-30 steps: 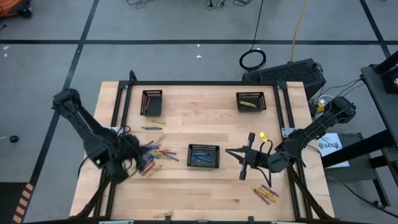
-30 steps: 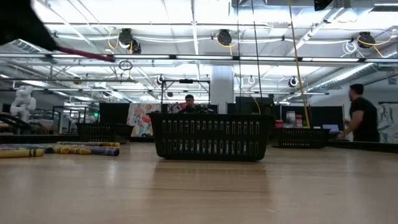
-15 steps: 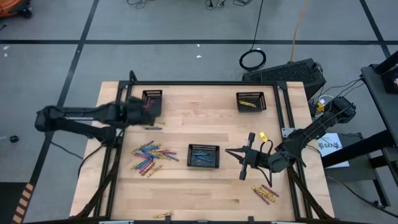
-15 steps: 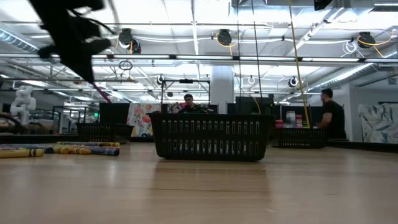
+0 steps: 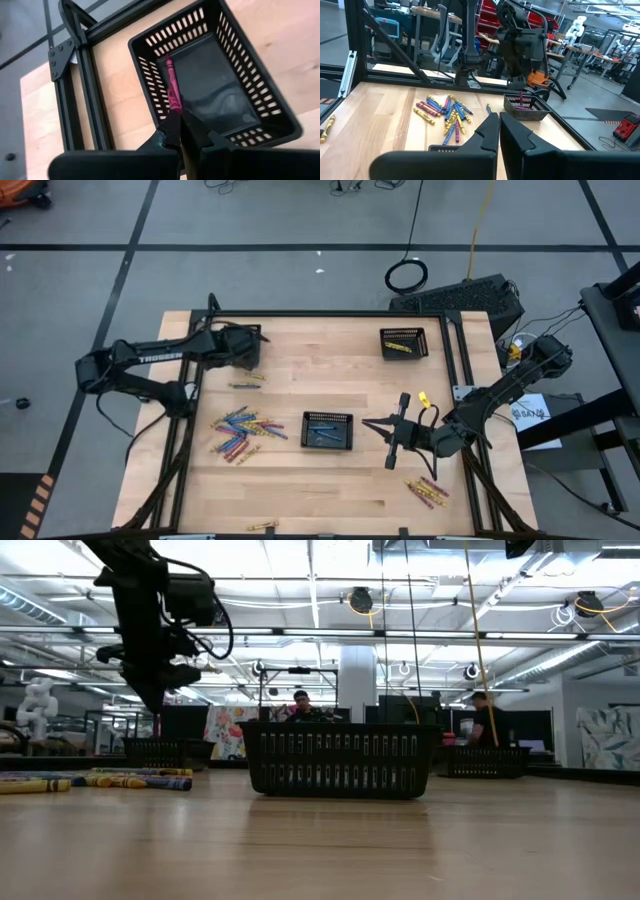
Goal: Sort crayons
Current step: Put the pink crayon into the top left black bin, then put the yellow crayon into the top right black bin, then adjust the crayons
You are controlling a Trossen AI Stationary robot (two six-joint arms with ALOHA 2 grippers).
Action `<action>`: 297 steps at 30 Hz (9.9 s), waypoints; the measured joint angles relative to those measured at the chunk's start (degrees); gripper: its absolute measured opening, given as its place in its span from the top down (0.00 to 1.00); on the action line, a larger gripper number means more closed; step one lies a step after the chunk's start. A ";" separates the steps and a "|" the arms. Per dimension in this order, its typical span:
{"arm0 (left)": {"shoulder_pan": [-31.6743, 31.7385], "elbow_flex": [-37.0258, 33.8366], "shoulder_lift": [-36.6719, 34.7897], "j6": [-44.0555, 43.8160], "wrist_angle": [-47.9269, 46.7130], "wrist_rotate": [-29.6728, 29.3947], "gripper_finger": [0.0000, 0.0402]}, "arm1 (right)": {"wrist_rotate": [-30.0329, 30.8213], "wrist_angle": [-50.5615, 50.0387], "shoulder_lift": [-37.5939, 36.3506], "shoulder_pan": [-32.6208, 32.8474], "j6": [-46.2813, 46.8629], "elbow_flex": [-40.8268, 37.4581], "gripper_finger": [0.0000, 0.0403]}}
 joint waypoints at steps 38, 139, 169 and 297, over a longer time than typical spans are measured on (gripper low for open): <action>-66.77 1.62 2.59 7.82 32.95 4.98 0.76 | 0.00 -0.50 0.02 0.00 3.21 0.00 1.00; -45.39 25.90 30.05 40.42 59.87 4.05 1.00 | -1.42 -9.05 -3.27 1.75 11.60 0.11 0.62; -44.07 26.07 26.47 40.20 45.46 -2.98 0.56 | 5.01 -20.24 -6.06 -3.31 18.91 0.11 0.99; -73.30 25.92 21.02 -25.61 -10.56 -38.11 0.41 | -61.59 -73.01 29.86 26.16 96.67 23.71 1.00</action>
